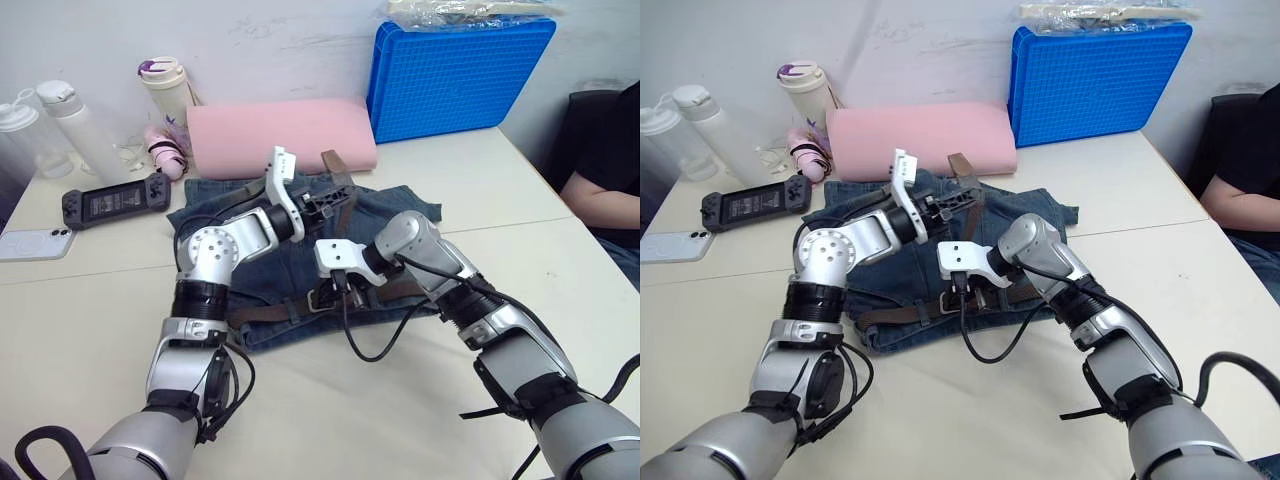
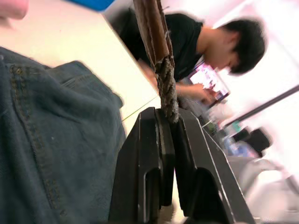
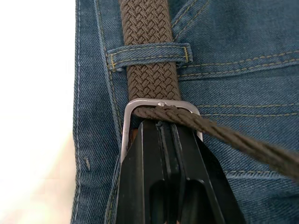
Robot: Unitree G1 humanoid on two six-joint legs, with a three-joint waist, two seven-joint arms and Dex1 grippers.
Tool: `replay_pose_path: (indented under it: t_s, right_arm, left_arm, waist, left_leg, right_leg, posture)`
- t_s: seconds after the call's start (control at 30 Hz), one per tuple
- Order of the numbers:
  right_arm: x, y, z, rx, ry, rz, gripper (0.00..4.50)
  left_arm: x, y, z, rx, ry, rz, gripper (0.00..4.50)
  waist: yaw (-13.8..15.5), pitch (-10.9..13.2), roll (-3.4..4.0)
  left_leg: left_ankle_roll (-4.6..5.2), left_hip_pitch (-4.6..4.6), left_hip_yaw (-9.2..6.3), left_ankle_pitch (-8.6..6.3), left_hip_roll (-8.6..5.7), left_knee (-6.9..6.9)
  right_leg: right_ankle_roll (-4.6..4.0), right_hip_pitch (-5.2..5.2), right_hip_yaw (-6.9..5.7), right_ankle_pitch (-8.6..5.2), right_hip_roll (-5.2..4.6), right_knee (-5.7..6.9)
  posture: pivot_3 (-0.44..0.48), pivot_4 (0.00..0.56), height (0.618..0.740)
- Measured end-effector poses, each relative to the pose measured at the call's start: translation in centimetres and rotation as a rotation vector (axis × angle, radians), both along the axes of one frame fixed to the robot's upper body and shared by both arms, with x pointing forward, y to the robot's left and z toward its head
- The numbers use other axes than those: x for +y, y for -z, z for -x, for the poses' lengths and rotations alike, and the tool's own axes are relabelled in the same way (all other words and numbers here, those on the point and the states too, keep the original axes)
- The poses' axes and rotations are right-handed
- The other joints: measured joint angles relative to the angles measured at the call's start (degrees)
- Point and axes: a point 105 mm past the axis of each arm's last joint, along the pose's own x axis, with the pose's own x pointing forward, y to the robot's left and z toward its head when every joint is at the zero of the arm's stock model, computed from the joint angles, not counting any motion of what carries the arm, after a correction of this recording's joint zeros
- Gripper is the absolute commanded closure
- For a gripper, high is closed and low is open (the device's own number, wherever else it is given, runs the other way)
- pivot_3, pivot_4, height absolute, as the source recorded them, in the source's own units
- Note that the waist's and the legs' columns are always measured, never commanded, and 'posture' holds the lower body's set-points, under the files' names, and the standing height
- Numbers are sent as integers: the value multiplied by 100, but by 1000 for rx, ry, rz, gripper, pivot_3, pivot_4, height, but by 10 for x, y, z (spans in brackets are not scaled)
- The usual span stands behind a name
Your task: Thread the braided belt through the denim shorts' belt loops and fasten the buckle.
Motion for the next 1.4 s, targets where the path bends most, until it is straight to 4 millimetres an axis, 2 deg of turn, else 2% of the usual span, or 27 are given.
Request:
replay_pose_path:
  t_s: [0.1,0.2,0.27,0.4,0.53,0.7,0.8,0.93,1.03,1.1,1.2,1.3,1.4]
  right_arm:
    - [1,1,2,-20,37,-49,4452]
    - [3,1,4,-40,74,-98,4452]
    - [2,1,7,-50,119,-139,4452]
    - [1,-7,7,-79,250,-228,4452]
    - [-2,-12,10,-68,356,-267,4452]
    - [-25,-23,11,-118,433,-227,4452]
    - [-40,-26,7,-117,495,-209,3501]
    - [-58,-46,1,-145,559,-236,1398]
    - [-69,-67,2,-243,547,-262,91]
    - [-77,-78,4,-317,532,-271,91]
    - [-74,-82,10,-432,457,-271,91]
    - [-72,-91,7,-603,426,-272,91]
    - [-70,-94,8,-672,387,-274,91]
  left_arm:
    - [9,20,-2,-68,-14,-246,4500]
    - [16,30,2,-121,-10,-363,4500]
    - [18,30,8,-166,7,-392,4500]
    - [36,25,10,-245,-10,-485,4500]
    - [41,22,12,-284,-2,-520,4500]
    - [42,22,14,-304,27,-538,4500]
    - [46,22,14,-339,43,-581,4500]
    - [42,20,20,-441,109,-657,4500]
    - [51,19,28,-602,192,-834,4500]
    - [57,18,31,-692,239,-929,4500]
    - [63,23,38,-812,346,-1056,4500]
    - [70,26,43,-928,450,-1168,4500]
    - [76,30,45,-1002,530,-1249,4500]
  waist:
    - [-12,0,0]
    - [-20,2,4]
    - [-20,6,5]
    - [-21,22,5]
    - [-8,54,4]
    - [-18,80,1]
    - [-28,106,-5]
    - [-34,151,-15]
    - [-51,160,-13]
    - [-44,160,-13]
    - [-30,167,-21]
    - [-11,171,-21]
    - [-6,173,-24]
  left_leg:
    - [0,6,-18,0,1,-9]
    - [-1,4,-27,-1,4,-13]
    - [-4,0,-37,-2,5,-14]
    - [-5,-31,-38,-3,-8,-9]
    - [-6,-65,-39,-2,-8,8]
    - [-5,-107,-37,-2,-14,14]
    - [-5,-110,-32,-2,-14,9]
    - [-5,-110,-19,-2,-11,10]
    - [-5,-109,-11,-2,-6,2]
    - [-5,-109,-7,-2,-6,3]
    - [-5,-109,-3,-2,-7,6]
    - [-5,-109,-1,-2,-9,9]
    - [-5,-109,-2,-2,-8,12]
  right_leg:
    - [0,-2,7,0,3,-6]
    - [0,-14,15,0,5,-7]
    - [0,-21,18,0,5,-7]
    - [0,-76,33,0,6,20]
    - [-1,-107,33,0,6,32]
    - [-1,-160,29,0,2,47]
    - [-1,-170,25,0,0,46]
    - [-4,-177,27,2,-1,46]
    - [-5,-182,26,2,-1,43]
    - [-5,-182,23,2,-2,42]
    - [-5,-181,24,3,-2,36]
    - [-7,-182,25,4,-2,34]
    - [-8,-182,24,4,0,35]
  posture:
    - [0,150,740]
    - [0,150,740]
    - [0,150,740]
    - [0,150,740]
    - [0,150,740]
    - [0,150,740]
    - [0,150,740]
    - [0,150,740]
    - [0,150,740]
    - [0,150,740]
    - [0,150,740]
    - [0,150,740]
    - [0,150,740]
